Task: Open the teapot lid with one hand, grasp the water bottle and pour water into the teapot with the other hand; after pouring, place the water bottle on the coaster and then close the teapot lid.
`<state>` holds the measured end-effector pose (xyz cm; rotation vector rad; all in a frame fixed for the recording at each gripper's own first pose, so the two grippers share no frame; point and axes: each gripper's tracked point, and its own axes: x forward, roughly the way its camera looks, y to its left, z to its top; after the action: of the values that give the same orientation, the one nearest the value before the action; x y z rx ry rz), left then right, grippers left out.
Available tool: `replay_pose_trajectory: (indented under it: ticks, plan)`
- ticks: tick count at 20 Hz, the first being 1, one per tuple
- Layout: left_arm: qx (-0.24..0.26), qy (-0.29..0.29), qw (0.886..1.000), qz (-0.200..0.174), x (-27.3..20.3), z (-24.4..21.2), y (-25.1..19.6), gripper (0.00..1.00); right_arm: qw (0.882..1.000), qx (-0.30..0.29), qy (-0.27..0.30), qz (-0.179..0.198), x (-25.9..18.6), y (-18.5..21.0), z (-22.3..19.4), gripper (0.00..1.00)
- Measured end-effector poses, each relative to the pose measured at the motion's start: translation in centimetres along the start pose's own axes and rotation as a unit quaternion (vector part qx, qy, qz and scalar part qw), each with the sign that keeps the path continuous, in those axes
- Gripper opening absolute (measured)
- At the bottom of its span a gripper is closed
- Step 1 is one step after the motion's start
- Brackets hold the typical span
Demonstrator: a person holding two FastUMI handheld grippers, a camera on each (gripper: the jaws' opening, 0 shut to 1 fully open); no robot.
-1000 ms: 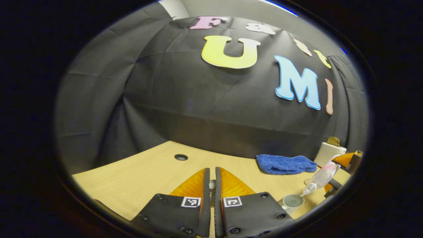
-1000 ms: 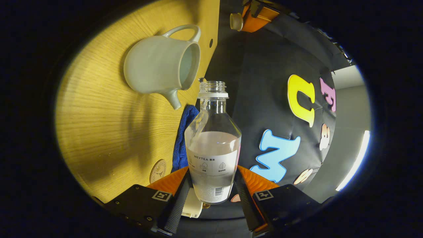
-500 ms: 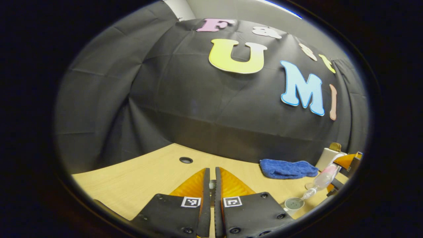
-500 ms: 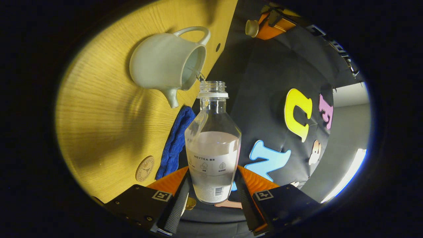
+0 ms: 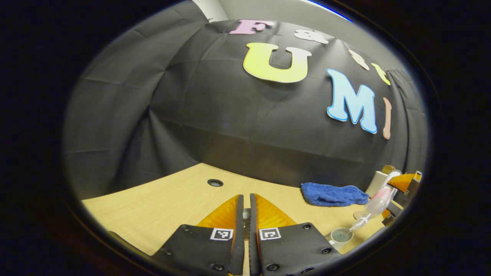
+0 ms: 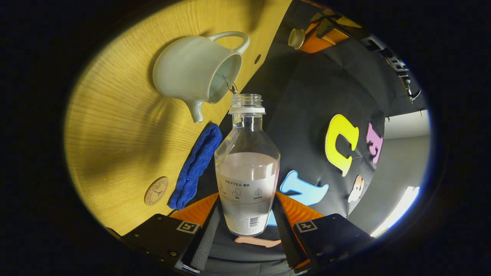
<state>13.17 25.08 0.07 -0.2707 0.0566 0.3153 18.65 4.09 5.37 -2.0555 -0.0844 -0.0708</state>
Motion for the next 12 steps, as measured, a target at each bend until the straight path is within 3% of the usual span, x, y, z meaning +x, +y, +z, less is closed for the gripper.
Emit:
replay_pose_trajectory:
  ticks: [12]
  plan:
    - [0.004,0.009,1.0,-0.003,0.1,-0.4,-0.2,0.12,0.999,-0.039,-0.008,-0.038,0.2,-1.7,-0.2,0.76]
